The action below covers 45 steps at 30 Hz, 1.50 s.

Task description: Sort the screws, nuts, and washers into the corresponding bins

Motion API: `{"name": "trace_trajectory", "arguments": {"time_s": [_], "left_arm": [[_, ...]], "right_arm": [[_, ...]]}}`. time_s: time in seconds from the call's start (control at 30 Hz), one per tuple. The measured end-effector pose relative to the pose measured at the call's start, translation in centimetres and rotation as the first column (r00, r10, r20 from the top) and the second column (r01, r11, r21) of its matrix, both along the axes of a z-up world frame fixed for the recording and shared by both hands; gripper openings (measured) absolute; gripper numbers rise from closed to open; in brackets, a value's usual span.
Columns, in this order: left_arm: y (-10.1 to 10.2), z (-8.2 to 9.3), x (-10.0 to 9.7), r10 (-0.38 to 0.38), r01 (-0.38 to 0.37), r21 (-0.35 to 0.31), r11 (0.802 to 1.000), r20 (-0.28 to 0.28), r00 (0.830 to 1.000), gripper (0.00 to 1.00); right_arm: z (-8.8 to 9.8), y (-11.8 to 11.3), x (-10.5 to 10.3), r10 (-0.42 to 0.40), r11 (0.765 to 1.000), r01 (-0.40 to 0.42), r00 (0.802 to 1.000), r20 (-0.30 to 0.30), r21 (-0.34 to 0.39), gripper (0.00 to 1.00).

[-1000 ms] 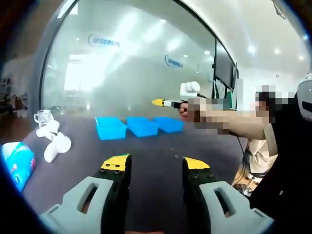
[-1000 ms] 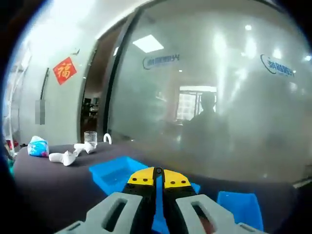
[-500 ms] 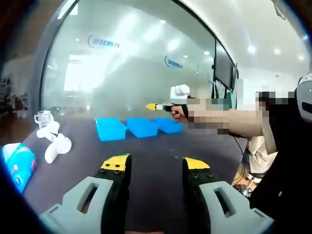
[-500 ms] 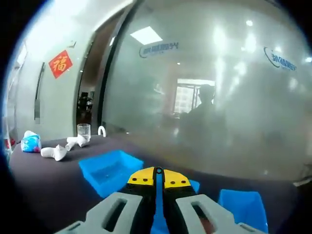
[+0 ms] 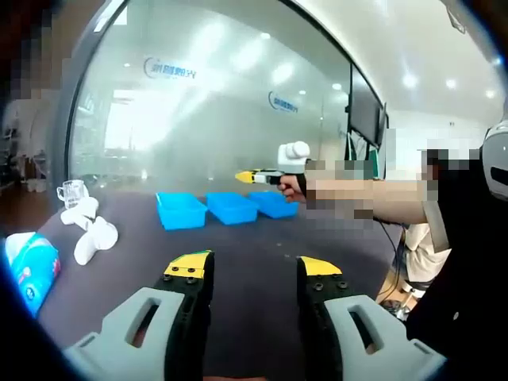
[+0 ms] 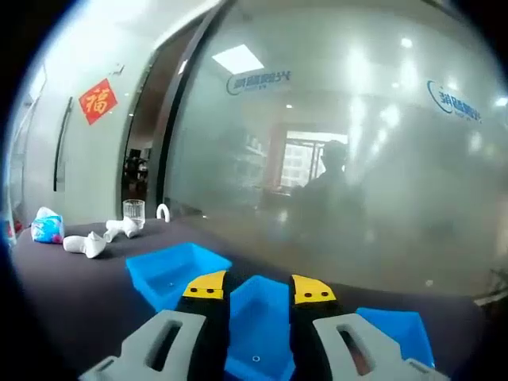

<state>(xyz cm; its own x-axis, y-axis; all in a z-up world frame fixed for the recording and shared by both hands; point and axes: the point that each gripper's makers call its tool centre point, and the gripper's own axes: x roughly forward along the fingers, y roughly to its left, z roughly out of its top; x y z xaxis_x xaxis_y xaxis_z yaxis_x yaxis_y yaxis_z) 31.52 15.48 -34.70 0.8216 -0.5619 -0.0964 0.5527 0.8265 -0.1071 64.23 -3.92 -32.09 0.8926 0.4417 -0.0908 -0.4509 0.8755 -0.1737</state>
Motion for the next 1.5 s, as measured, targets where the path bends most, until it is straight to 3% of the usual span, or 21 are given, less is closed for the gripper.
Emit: {"name": "trace_trajectory", "arguments": {"time_s": [0.23, 0.4, 0.73, 1.0, 1.3, 1.5], "left_arm": [[-0.1, 0.2, -0.1, -0.005, 0.005, -0.005, 1.000, 0.002, 1.000, 0.41], [-0.4, 0.4, -0.1, -0.011, 0.011, -0.004, 1.000, 0.007, 1.000, 0.41], [-1.1, 0.6, -0.3, -0.027, 0.027, -0.001, 1.000, 0.013, 1.000, 0.41], [-2.0, 0.6, -0.4, -0.044, 0.044, 0.002, 0.999, 0.013, 0.999, 0.41], [-2.6, 0.7, -0.6, -0.057, 0.057, 0.008, 0.998, 0.013, 0.998, 0.41], [-2.7, 0.9, -0.8, -0.057, 0.057, 0.013, 0.998, 0.015, 0.998, 0.41]], "right_arm": [[0.5, -0.2, -2.1, 0.033, 0.999, -0.034, 0.999, 0.015, 0.007, 0.25], [0.7, -0.6, -4.6, 0.071, 0.997, -0.071, 0.997, 0.038, -0.006, 0.25], [0.3, -2.0, -12.4, 0.174, 0.984, -0.175, 0.983, 0.056, 0.025, 0.25], [-1.1, -2.7, -19.3, 0.242, 0.968, -0.245, 0.969, 0.055, 0.051, 0.25], [-1.1, -4.4, -24.0, 0.235, 0.968, -0.242, 0.966, 0.108, 0.061, 0.24], [-1.0, -5.0, -26.6, 0.233, 0.967, -0.243, 0.966, 0.113, 0.081, 0.24]]}}
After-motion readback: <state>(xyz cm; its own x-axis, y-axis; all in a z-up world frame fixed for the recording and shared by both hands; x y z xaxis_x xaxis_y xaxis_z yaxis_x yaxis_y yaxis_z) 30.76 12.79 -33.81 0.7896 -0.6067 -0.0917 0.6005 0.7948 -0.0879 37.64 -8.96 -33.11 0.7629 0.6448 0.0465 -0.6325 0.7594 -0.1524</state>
